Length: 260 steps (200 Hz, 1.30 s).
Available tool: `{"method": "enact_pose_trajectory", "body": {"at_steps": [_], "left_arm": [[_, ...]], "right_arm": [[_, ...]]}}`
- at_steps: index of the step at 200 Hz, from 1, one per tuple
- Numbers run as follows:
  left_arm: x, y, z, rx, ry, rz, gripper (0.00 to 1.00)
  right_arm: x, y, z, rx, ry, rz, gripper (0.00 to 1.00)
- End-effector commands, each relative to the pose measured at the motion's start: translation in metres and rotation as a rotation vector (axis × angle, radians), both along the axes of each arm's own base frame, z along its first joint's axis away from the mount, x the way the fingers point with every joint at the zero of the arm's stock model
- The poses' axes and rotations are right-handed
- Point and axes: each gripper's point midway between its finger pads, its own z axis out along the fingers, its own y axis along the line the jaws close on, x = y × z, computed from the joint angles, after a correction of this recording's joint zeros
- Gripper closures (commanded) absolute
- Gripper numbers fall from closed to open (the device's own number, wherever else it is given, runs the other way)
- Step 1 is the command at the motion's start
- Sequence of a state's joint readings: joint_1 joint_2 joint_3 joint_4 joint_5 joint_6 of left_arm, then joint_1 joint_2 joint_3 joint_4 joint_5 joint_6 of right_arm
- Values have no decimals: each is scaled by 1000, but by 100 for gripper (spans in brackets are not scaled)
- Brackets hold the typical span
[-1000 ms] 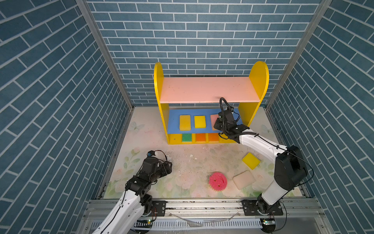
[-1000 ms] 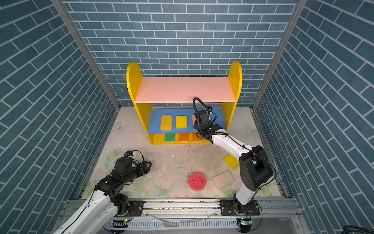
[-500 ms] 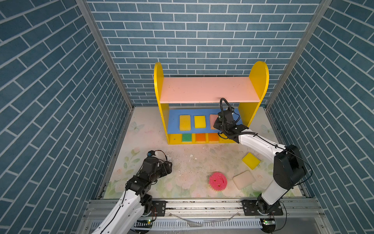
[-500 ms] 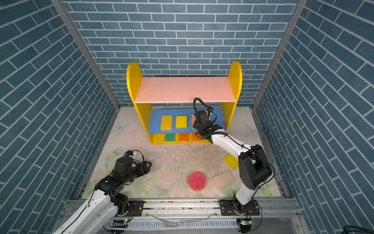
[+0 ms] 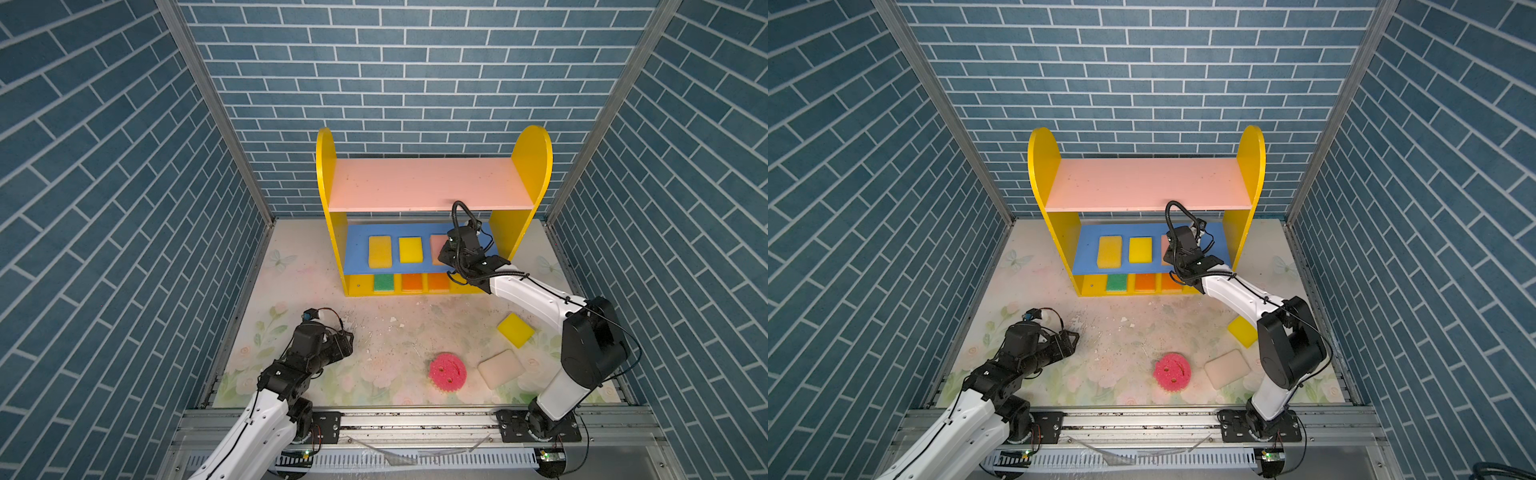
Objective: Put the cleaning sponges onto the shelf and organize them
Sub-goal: 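Lower the pink sponge onto the blue shelf and open the right gripper, then nudge the pink sponge into line on the shelf with the right gripper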
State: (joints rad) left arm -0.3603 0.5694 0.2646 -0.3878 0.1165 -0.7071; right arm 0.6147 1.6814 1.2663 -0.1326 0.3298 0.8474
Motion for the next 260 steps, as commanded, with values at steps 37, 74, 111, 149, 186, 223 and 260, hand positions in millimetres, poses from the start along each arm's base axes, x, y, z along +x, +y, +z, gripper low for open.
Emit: {"method": "enact_pose_trajectory", "body": {"at_steps": [37,74,111,149,186,223,260], "left_arm": [[1,1,2,4,-5,1,18],[2,0,2,3,-3,-3,19],[2,0,0,3,-3,-5,19],[1,-2,-5,-6,3,-10,18],[1,-2,-5,-5,1,-12,18],[4,-4,-5,-5,0,-18,18],[4,-5,-7,-6,7,-20,18]], "right_arm": [[-2,-13,5,9,-12,-51,73],[-5,-14,12,42,-26,-60,71],[-8,-10,24,38,-38,-34,58],[-14,-12,35,30,-61,-39,57],[-28,-3,47,15,-65,7,59],[-46,6,33,35,-10,68,100],[-58,5,21,53,26,96,100]]}}
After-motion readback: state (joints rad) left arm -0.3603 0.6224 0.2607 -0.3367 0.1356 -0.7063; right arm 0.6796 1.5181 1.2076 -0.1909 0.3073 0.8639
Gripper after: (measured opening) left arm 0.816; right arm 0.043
